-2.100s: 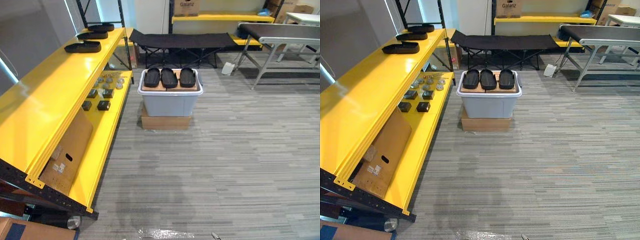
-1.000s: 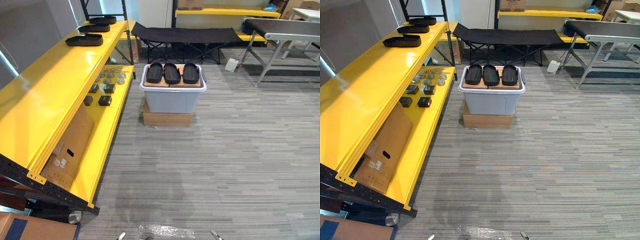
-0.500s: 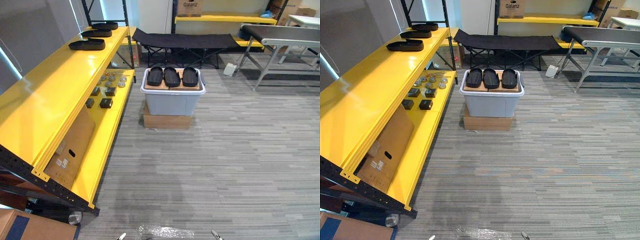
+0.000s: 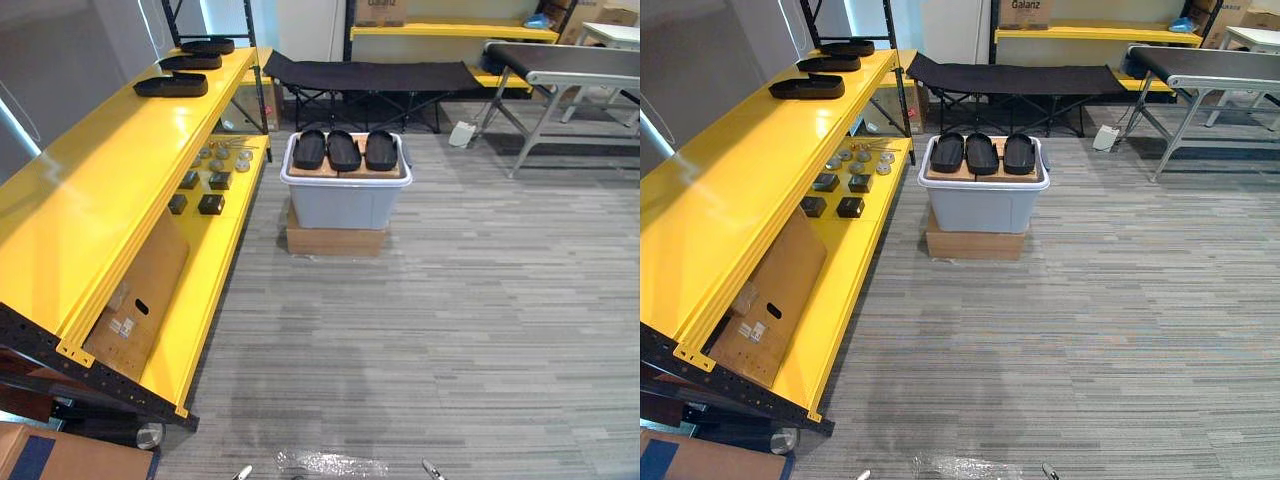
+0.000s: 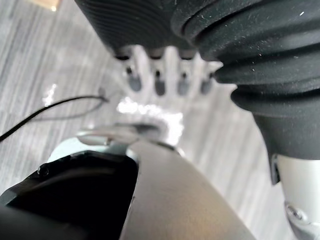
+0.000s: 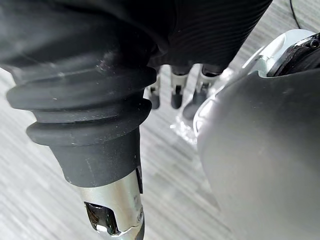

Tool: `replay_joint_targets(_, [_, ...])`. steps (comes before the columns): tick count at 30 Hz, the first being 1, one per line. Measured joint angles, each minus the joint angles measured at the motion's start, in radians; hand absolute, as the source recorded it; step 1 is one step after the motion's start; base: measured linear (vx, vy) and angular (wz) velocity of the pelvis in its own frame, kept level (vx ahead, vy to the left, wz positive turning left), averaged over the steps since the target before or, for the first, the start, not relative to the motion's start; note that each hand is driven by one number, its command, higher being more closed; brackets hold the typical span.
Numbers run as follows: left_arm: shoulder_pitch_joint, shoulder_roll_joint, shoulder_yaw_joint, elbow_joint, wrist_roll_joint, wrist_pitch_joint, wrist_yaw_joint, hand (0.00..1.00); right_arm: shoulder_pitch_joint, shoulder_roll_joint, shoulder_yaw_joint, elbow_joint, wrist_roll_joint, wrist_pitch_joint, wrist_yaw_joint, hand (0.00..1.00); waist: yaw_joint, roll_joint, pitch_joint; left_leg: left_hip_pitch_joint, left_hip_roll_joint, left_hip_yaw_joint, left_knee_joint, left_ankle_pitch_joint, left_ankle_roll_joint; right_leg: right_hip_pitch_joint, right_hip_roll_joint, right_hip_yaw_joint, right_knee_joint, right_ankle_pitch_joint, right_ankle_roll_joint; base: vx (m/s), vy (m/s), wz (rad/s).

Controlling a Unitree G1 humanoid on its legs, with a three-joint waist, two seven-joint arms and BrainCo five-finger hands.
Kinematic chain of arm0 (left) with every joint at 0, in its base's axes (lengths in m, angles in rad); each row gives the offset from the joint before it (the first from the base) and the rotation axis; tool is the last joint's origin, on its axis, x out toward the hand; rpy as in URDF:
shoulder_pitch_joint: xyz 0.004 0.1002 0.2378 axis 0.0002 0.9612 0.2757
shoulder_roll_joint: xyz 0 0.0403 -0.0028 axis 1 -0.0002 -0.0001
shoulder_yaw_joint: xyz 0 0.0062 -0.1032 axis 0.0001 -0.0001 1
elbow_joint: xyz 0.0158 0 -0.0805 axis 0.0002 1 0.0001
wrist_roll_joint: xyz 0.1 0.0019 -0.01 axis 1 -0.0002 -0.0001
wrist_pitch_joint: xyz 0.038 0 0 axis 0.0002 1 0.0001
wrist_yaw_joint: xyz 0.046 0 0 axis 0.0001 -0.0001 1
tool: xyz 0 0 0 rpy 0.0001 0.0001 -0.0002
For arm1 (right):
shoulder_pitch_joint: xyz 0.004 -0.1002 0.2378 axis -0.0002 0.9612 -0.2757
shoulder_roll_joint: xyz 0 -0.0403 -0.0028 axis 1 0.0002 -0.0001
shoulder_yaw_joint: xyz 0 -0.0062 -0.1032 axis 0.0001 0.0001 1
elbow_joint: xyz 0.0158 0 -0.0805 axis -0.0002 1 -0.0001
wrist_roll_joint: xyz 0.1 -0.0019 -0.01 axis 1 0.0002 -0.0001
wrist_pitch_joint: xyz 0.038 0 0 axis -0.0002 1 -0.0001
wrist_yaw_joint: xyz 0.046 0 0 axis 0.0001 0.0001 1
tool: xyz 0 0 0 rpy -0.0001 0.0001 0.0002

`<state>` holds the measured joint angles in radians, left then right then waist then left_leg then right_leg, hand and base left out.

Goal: Walk over and take plastic housings, then place them on the shelf

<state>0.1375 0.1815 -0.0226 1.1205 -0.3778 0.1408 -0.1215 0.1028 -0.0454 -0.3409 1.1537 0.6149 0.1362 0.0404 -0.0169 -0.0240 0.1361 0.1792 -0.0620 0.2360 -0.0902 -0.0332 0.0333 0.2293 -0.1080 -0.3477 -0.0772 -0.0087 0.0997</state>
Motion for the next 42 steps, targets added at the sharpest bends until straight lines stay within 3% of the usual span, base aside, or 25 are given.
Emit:
replay_joint_targets(5, [0.001, -0.002, -0.001, 0.0, -0.011, 0.0, 0.026, 0.0, 0.003, 0.002, -0.002, -0.004, 0.025, -0.003, -0.014, 0.0, 0.0, -0.006, 0.005, 0.01, -0.001, 0.001, 0.0, -0.002, -0.001, -0.001, -0.006, 0.002, 0.022, -0.008, -0.001, 0.0, 0.0, 0.0])
replay_joint_targets(10, [0.001, -0.003, 0.0, -0.006, -0.008, -0.002, 0.043, 0.0, 0.027, 0.012, -0.05, -0.049, 0.039, -0.01, -0.019, 0.0, 0.0, -0.009, 0.017, 0.011, -0.03, -0.016, 0.0, -0.029, 0.03, -0.09, -0.074, 0.002, 0.251, -0.123, 0.033, -0.02, 0.072, 0.11])
replay_joint_targets(12, [-0.002, -0.011, 0.0, -0.01, -0.001, -0.002, 0.072, 0.0, 0.027, 0.015, -0.056, -0.055, 0.04, -0.037, -0.019, 0.0, -0.002, 0.0, 0.034, 0.019, -0.029, -0.034, 0.0, -0.04, 0.047, -0.147, -0.092, 0.015, 0.39, -0.126, 0.044, 0.06, 0.093, 0.09])
replay_joint_targets(13, [-0.012, -0.019, 0.002, -0.009, 0.005, 0.0, 0.101, 0.0, 0.032, 0.014, -0.076, -0.071, 0.044, -0.049, -0.011, 0.0, -0.006, 0.015, 0.055, 0.042, -0.002, -0.035, 0.0, -0.045, 0.052, -0.196, -0.095, 0.019, 0.5, -0.131, 0.024, 0.1, 0.094, 0.06])
replay_joint_targets(14, [-0.012, -0.019, 0.004, -0.008, 0.006, 0.0, 0.111, 0.0, 0.039, 0.023, -0.079, -0.069, 0.042, -0.044, 0.0, 0.0, -0.004, 0.019, 0.059, 0.047, 0.015, -0.036, 0.0, -0.052, 0.048, -0.196, -0.075, 0.025, 0.496, -0.149, -0.003, 0.16, 0.074, 0.0])
replay_joint_targets(15, [-0.02, -0.019, 0.033, -0.008, 0.016, -0.002, 0.117, 0.0, 0.053, 0.047, -0.111, -0.073, 0.036, -0.044, 0.015, 0.0, -0.007, 0.016, 0.054, 0.049, 0.046, -0.033, 0.001, -0.065, 0.036, -0.226, -0.049, 0.037, 0.453, -0.16, -0.017, 0.19, -0.003, -0.1])
replay_joint_targets(19, [-0.032, -0.042, 0.144, -0.028, 0.033, -0.001, 0.12, 0.0, 0.11, 0.072, -0.164, -0.095, -0.08, -0.042, 0.027, 0.0, -0.006, 0.008, 0.059, 0.088, 0.111, -0.003, 0.008, -0.102, -0.027, -0.346, -0.048, 0.044, 0.387, -0.132, 0.015, 0.27, -0.006, -0.15])
replay_joint_targets(21, [-0.03, -0.053, 0.178, -0.076, 0.031, -0.007, 0.119, 0.0, 0.148, 0.081, -0.166, -0.11, -0.152, -0.044, 0.04, 0.0, -0.003, -0.003, 0.057, 0.12, 0.129, 0.008, 0.054, -0.141, -0.086, -0.357, -0.05, 0.043, 0.36, -0.089, 0.014, 0.33, -0.04, 0.01])
replay_joint_targets(22, [-0.03, -0.059, 0.18, -0.09, 0.031, -0.01, 0.12, 0.0, 0.156, 0.082, -0.167, -0.114, -0.159, -0.044, 0.045, 0.0, -0.001, -0.003, 0.056, 0.129, 0.135, 0.015, 0.071, -0.158, -0.101, -0.358, -0.051, 0.044, 0.36, -0.074, 0.005, 0.36, -0.111, 0.1])
replay_joint_targets(24, [-0.026, -0.096, 0.217, -0.136, -0.005, -0.019, 0.129, 0.0, 0.159, 0.08, -0.17, -0.124, -0.16, -0.04, 0.05, 0.0, -0.005, 0.004, 0.042, 0.14, 0.172, 0.021, 0.127, -0.211, -0.175, -0.362, -0.036, 0.007, 0.365, -0.048, -0.005, 0.44, -0.187, 0.26])
replay_joint_targets(25, [-0.023, -0.106, 0.226, -0.149, -0.019, -0.019, 0.131, 0.0, 0.159, 0.079, -0.172, -0.125, -0.16, -0.04, 0.051, 0.0, -0.006, 0.006, 0.033, 0.136, 0.185, 0.021, 0.152, -0.222, -0.193, -0.361, -0.025, -0.001, 0.36, -0.047, -0.009, 0.46, -0.225, 0.22])
replay_joint_targets(26, [-0.009, -0.109, 0.255, -0.17, -0.046, -0.02, 0.137, 0.0, 0.151, 0.098, -0.174, -0.125, -0.161, -0.038, 0.054, 0.0, 0.003, -0.04, 0.003, 0.077, 0.196, 0.023, 0.32, -0.236, -0.21, -0.339, -0.016, 0.005, 0.307, -0.015, -0.05, 0.39, -0.225, 0.09])
replay_joint_targets(27, [-0.003, -0.111, 0.269, -0.168, -0.052, -0.019, 0.137, 0.0, 0.144, 0.104, -0.175, -0.124, -0.161, -0.037, 0.058, 0.0, 0.004, -0.05, -0.004, 0.044, 0.213, 0.02, 0.422, -0.252, -0.22, -0.318, -0.011, 0.019, 0.279, 0.027, -0.076, 0.46, -0.34, 0.16])
replay_joint_targets(28, [0.006, -0.131, 0.287, -0.166, -0.054, -0.015, 0.14, 0.0, 0.137, 0.067, -0.185, -0.135, -0.158, -0.04, 0.069, 0.0, 0.003, 0.008, -0.014, -0.048, 0.309, -0.007, 0.661, -0.257, -0.179, -0.262, 0.049, -0.007, 0.261, 0.002, -0.097, 0.43, -0.377, 0.19])
replay_joint_targets(29, [0.004, -0.139, 0.286, -0.173, -0.055, -0.021, 0.14, 0.0, 0.129, 0.053, -0.185, -0.136, -0.158, -0.042, 0.068, 0.0, 0.005, 0.024, -0.012, -0.097, 0.352, -0.012, 0.781, -0.24, -0.152, -0.238, 0.075, -0.01, 0.243, -0.01, -0.111, 0.5, -0.408, 0.07])
replay_joint_targets(30, [-0.008, -0.152, 0.285, -0.171, -0.056, -0.031, 0.137, 0.0, 0.089, 0.01, -0.186, -0.125, -0.158, -0.046, 0.064, 0.0, 0.02, 0.069, 0.005, -0.15, 0.398, -0.009, 0.932, -0.244, -0.139, -0.167, 0.104, -0.011, 0.215, -0.018, -0.125, 0.42, -0.305, -0.09])
replay_joint_targets(31, [-0.023, -0.155, 0.284, -0.168, -0.057, -0.028, 0.134, 0.0, 0.055, -0.02, -0.186, -0.116, -0.158, -0.05, 0.063, 0.0, 0.021, 0.074, 0.019, -0.18, 0.389, -0.008, 0.967, -0.252, -0.127, -0.119, 0.105, -0.006, 0.189, -0.022, -0.131, 0.39, -0.283, -0.19])
replay_joint_targets(32, [-0.026, -0.158, 0.273, -0.171, -0.056, -0.03, 0.122, 0.0, 0.01, -0.044, -0.186, -0.107, -0.158, -0.053, 0.063, 0.0, 0.024, 0.075, 0.019, -0.227, 0.343, -0.011, 0.95, -0.257, -0.126, -0.077, 0.09, 0.001, 0.154, -0.025, -0.134, 0.35, -0.226, -0.27])
replay_joint_targets(35, [-0.023, -0.175, 0.269, -0.186, -0.053, -0.03, 0.098, 0.0, -0.074, -0.053, -0.196, -0.111, -0.16, -0.071, 0.066, 0.0, 0.055, 0.075, 0.022, -0.331, 0.197, -0.018, 0.686, -0.247, -0.13, -0.034, 0.065, 0.038, 0.111, -0.048, -0.131, 0.31, -0.091, -0.37])
replay_joint_targets(36, [-0.01, -0.187, 0.277, -0.2, -0.053, -0.03, 0.097, 0.0, -0.086, -0.053, -0.195, -0.117, -0.16, -0.071, 0.064, 0.0, 0.072, 0.078, 0.025, -0.361, 0.143, -0.04, 0.518, -0.2, -0.122, -0.028, 0.067, 0.048, 0.114, -0.073, -0.131, 0.32, 0.035, -0.26])
replay_joint_targets(37, [-0.007, -0.187, 0.285, -0.204, -0.05, -0.03, 0.098, 0.0, -0.091, -0.049, -0.191, -0.123, -0.16, -0.071, 0.064, 0.0, 0.083, 0.083, 0.032, -0.375, 0.121, -0.048, 0.434, -0.164, -0.114, -0.019, 0.072, 0.051, 0.113, -0.088, -0.138, 0.31, 0.087, -0.11])
replay_joint_targets(38, [0.0, -0.189, 0.304, -0.208, -0.045, -0.029, 0.098, 0.0, -0.086, -0.044, -0.17, -0.133, -0.159, -0.07, 0.062, 0.0, 0.095, 0.098, 0.047, -0.413, 0.095, -0.073, 0.319, -0.086, -0.102, -0.001, 0.09, 0.051, 0.112, -0.113, -0.136, 0.26, 0.102, -0.05])
replay_joint_targets(39, [0.007, -0.191, 0.315, -0.208, -0.031, -0.029, 0.098, 0.0, -0.084, -0.042, -0.155, -0.135, -0.159, -0.067, 0.06, 0.0, 0.102, 0.102, 0.057, -0.429, 0.091, -0.081, 0.295, -0.051, -0.107, 0.01, 0.099, 0.054, 0.117, -0.129, -0.13, 0.26, 0.13, -0.3])
replay_joint_targets(40, [0.049, -0.188, 0.322, -0.189, 0.017, -0.028, 0.099, 0.0, -0.078, -0.033, -0.106, -0.135, -0.157, -0.051, 0.053, 0.0, 0.126, 0.097, 0.071, -0.425, 0.095, -0.084, 0.286, 0.035, -0.094, 0.049, 0.11, 0.087, 0.12, -0.163, -0.124, 0.24, 0.119, -0.44])
replay_joint_targets(42, [0.09, -0.167, 0.34, -0.155, 0.036, -0.029, 0.1, 0.0, -0.086, -0.007, -0.064, -0.135, -0.154, -0.044, 0.051, 0.0, 0.134, 0.064, 0.087, -0.407, 0.094, -0.024, 0.324, 0.074, -0.031, 0.083, 0.085, 0.124, 0.13, -0.214, -0.124, 0.39, 0.143, -0.46])
